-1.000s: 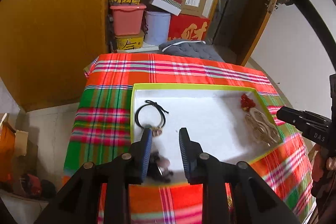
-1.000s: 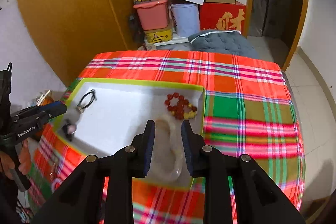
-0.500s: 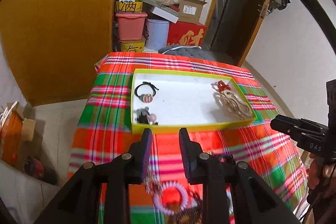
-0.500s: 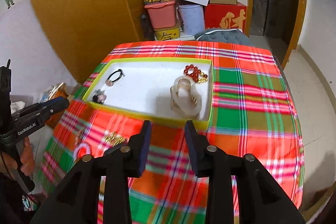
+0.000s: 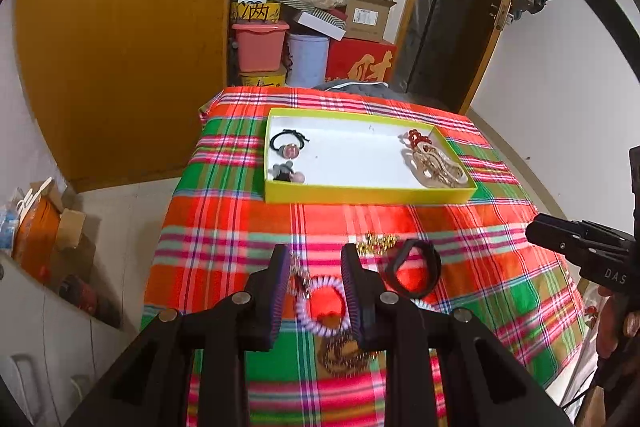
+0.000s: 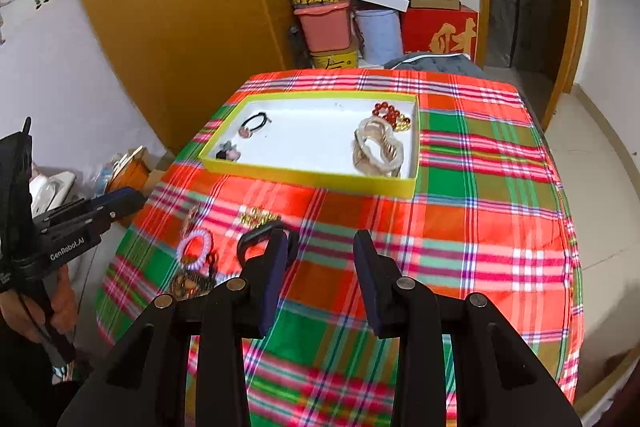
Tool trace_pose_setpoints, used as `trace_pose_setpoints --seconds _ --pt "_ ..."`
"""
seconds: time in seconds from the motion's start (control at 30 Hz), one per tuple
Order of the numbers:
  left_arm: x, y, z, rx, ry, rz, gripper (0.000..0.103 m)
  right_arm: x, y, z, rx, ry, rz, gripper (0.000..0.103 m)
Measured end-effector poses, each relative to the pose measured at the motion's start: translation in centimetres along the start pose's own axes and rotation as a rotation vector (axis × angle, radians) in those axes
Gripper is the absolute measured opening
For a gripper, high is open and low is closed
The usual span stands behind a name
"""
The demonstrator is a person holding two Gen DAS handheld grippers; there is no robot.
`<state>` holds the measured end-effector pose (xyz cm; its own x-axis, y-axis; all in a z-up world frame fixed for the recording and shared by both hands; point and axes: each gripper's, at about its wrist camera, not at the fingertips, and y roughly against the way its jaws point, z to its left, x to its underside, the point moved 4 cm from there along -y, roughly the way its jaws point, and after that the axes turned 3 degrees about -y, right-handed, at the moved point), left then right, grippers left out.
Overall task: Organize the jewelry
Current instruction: 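Move both tools back over the remaining jewelry, then grasp the black band with the right tool while the left tool grasps the gold chain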
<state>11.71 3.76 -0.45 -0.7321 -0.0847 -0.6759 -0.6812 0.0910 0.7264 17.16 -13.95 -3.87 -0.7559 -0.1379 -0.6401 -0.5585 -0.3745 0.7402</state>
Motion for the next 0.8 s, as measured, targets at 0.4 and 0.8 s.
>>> trace_pose_setpoints --seconds 0.4,0.8 --pt "2.4 1.1 1.9 -0.001 0.056 0.024 0.026 2.1 -0.7 0.5 -0.012 -0.017 0.052 0.035" --pt "3.0 -0.4 1.6 0.030 0.053 0.063 0.026 2.5 -2.5 1.5 -0.040 -0.019 0.099 0.035"
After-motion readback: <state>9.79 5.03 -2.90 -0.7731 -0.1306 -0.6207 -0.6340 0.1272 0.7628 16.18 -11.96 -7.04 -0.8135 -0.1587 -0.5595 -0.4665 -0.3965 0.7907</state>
